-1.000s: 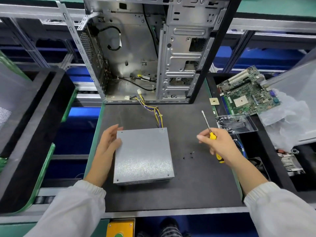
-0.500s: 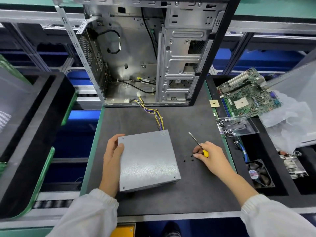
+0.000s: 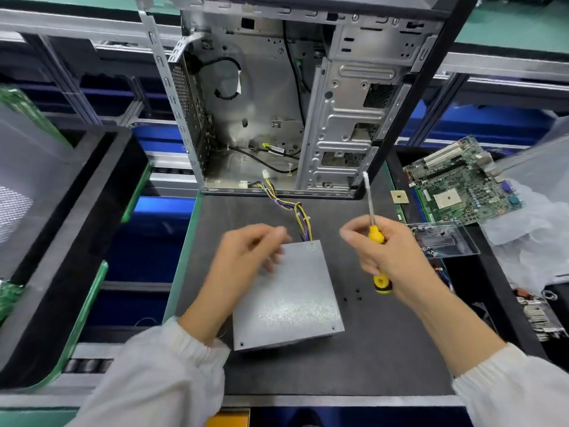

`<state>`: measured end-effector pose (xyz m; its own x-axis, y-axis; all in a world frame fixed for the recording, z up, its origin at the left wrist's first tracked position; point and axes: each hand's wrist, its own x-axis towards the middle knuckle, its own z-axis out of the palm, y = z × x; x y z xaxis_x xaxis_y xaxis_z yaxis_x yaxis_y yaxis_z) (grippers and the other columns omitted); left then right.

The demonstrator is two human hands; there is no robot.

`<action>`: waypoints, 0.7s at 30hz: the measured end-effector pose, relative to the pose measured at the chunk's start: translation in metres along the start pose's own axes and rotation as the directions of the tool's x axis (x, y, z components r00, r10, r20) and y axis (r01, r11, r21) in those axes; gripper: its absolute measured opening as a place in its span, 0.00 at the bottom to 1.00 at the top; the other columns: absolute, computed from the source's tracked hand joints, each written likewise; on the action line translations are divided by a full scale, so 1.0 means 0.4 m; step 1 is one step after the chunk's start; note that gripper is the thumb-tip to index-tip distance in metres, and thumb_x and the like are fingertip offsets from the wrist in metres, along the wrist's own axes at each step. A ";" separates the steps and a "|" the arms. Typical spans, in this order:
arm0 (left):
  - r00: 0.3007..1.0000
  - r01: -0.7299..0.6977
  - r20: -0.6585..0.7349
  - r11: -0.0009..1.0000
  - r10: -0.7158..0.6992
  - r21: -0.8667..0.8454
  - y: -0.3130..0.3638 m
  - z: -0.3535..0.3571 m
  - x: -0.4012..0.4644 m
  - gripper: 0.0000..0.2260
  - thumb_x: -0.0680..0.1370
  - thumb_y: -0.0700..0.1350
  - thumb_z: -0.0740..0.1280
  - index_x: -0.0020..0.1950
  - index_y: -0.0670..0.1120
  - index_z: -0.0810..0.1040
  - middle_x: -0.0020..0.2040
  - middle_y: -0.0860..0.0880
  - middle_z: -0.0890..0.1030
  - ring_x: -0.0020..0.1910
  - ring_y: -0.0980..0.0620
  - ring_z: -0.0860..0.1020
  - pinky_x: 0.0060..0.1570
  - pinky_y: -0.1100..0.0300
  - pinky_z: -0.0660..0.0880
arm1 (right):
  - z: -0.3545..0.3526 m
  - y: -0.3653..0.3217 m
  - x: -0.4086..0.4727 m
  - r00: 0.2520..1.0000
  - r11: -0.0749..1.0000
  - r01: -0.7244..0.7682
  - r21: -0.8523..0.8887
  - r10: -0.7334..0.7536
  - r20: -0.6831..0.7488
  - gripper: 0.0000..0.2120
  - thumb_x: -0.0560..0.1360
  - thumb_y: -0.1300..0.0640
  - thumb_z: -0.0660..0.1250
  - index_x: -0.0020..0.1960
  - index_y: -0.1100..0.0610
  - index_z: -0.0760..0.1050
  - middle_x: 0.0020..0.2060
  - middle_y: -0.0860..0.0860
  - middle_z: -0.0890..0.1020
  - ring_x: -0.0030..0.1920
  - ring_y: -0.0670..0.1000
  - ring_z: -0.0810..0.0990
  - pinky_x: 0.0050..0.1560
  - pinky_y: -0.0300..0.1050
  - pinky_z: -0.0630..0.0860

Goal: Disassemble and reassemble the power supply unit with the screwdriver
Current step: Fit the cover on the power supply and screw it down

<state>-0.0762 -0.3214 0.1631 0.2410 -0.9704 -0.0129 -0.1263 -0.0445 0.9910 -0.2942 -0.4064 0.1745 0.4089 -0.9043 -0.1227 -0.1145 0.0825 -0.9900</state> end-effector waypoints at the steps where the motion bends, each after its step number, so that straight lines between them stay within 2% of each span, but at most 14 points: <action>1: 0.982 0.129 0.154 0.987 -0.113 -0.098 0.023 0.023 0.011 0.10 0.80 0.46 0.65 0.48 0.44 0.84 0.39 0.50 0.83 0.36 0.56 0.80 0.36 0.63 0.77 | 0.035 -0.019 0.003 0.999 0.999 0.034 0.025 -0.035 0.027 0.02 0.72 0.57 0.73 0.41 0.56 0.80 0.24 0.50 0.68 0.21 0.48 0.60 0.22 0.37 0.60; 2: 0.945 0.249 0.262 0.952 -0.197 -0.179 0.038 0.043 0.019 0.11 0.80 0.46 0.64 0.48 0.43 0.84 0.39 0.49 0.84 0.36 0.55 0.80 0.35 0.64 0.77 | 0.065 -0.033 0.006 0.997 0.997 0.064 0.032 -0.066 0.048 0.03 0.71 0.57 0.73 0.42 0.56 0.81 0.23 0.49 0.67 0.21 0.48 0.60 0.21 0.37 0.60; 4: 0.904 0.399 0.306 0.850 -0.300 -0.343 0.056 0.065 0.040 0.10 0.81 0.44 0.63 0.48 0.42 0.83 0.37 0.48 0.84 0.34 0.57 0.81 0.33 0.66 0.77 | 0.103 -0.055 0.014 0.991 0.993 0.115 -0.016 -0.113 0.070 0.03 0.71 0.57 0.73 0.43 0.56 0.82 0.23 0.48 0.68 0.20 0.47 0.62 0.21 0.36 0.61; 7: 0.891 0.452 0.267 0.753 -0.366 -0.478 0.064 0.062 0.072 0.09 0.78 0.41 0.66 0.42 0.42 0.84 0.31 0.48 0.82 0.31 0.58 0.80 0.30 0.68 0.76 | 0.111 -0.072 0.031 0.983 0.981 0.176 -0.080 -0.170 0.075 0.03 0.71 0.60 0.73 0.44 0.58 0.82 0.23 0.42 0.69 0.20 0.44 0.63 0.21 0.34 0.61; 11: 0.835 0.547 0.362 0.561 -0.414 -0.621 0.075 0.064 0.093 0.09 0.70 0.43 0.68 0.36 0.42 0.86 0.32 0.46 0.82 0.31 0.56 0.82 0.30 0.67 0.78 | 0.100 -0.081 0.059 0.981 0.976 0.189 -0.104 -0.184 0.055 0.03 0.71 0.58 0.73 0.45 0.56 0.82 0.25 0.41 0.68 0.21 0.46 0.63 0.21 0.36 0.62; 14: 0.810 0.572 0.395 0.436 -0.434 -0.694 0.082 0.080 0.105 0.09 0.69 0.43 0.68 0.35 0.41 0.86 0.33 0.46 0.83 0.33 0.55 0.83 0.31 0.66 0.79 | 0.087 -0.088 0.079 0.981 0.973 0.196 -0.118 -0.194 0.032 0.02 0.71 0.58 0.74 0.44 0.54 0.83 0.26 0.42 0.67 0.21 0.47 0.64 0.21 0.38 0.62; 17: 0.824 0.543 0.382 0.388 -0.418 -0.745 0.082 0.095 0.119 0.08 0.69 0.42 0.68 0.36 0.40 0.86 0.35 0.46 0.83 0.35 0.55 0.83 0.34 0.66 0.80 | 0.074 -0.089 0.101 0.971 0.957 0.240 -0.163 -0.240 0.017 0.02 0.71 0.59 0.73 0.43 0.54 0.82 0.26 0.39 0.72 0.21 0.42 0.67 0.22 0.36 0.64; 18: 0.831 0.528 0.367 0.385 -0.419 -0.757 0.080 0.100 0.124 0.08 0.70 0.41 0.68 0.37 0.39 0.85 0.36 0.46 0.83 0.35 0.55 0.83 0.35 0.66 0.80 | 0.070 -0.087 0.108 0.968 0.951 0.248 -0.183 -0.249 0.013 0.02 0.71 0.59 0.73 0.43 0.54 0.82 0.27 0.39 0.73 0.22 0.42 0.69 0.24 0.33 0.65; 21: 0.851 0.474 0.276 0.429 -0.447 -0.769 0.067 0.112 0.131 0.08 0.71 0.39 0.68 0.44 0.36 0.83 0.36 0.45 0.82 0.33 0.55 0.82 0.34 0.66 0.80 | 0.056 -0.075 0.123 0.969 0.925 0.242 -0.293 -0.244 0.031 0.02 0.71 0.56 0.74 0.44 0.51 0.83 0.29 0.40 0.73 0.26 0.40 0.72 0.28 0.29 0.65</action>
<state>-0.1102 -0.3841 0.1831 -0.0037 -0.8714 -0.4905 0.7997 -0.2970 0.5218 -0.2504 -0.4439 0.1968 0.4521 -0.8837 0.1207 -0.2721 -0.2656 -0.9249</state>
